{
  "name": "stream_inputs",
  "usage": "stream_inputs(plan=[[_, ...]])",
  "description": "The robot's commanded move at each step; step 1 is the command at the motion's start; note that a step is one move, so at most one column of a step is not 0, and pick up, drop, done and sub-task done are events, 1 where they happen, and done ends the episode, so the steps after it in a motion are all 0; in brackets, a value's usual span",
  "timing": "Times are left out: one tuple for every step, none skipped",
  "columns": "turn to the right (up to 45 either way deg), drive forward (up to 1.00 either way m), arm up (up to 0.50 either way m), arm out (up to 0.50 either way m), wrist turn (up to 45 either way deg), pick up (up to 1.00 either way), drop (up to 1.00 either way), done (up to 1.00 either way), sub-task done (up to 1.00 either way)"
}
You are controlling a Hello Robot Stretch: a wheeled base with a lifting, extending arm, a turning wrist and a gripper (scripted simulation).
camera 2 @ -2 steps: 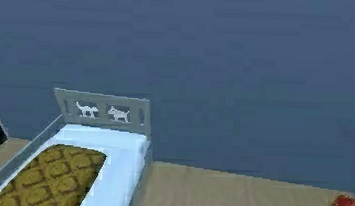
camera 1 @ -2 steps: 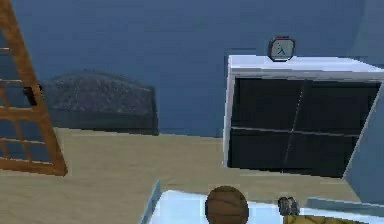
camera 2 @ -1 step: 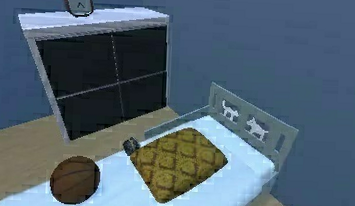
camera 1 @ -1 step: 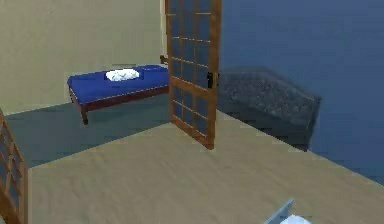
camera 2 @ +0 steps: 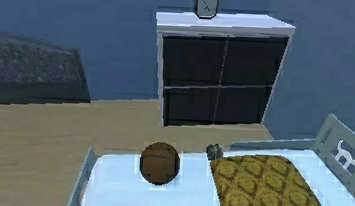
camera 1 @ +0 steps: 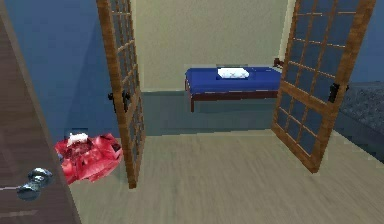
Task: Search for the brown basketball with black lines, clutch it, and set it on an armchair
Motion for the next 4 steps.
stream_inputs(plan=[[0.0, 0.0, 0.5, 0.0, 0.0, 0.0, 0.0, 0.0, 0.0], [0.0, 0.0, 0.08, 0.0, 0.0, 0.0, 0.0, 0.0, 0.0], [0.0, 0.0, 0.0, 0.42, 0.0, 0.0, 0.0, 0.0, 0.0], [0.0, 0.0, 0.0, 0.0, 45.0, 0.0, 0.0, 0.0, 0.0]])
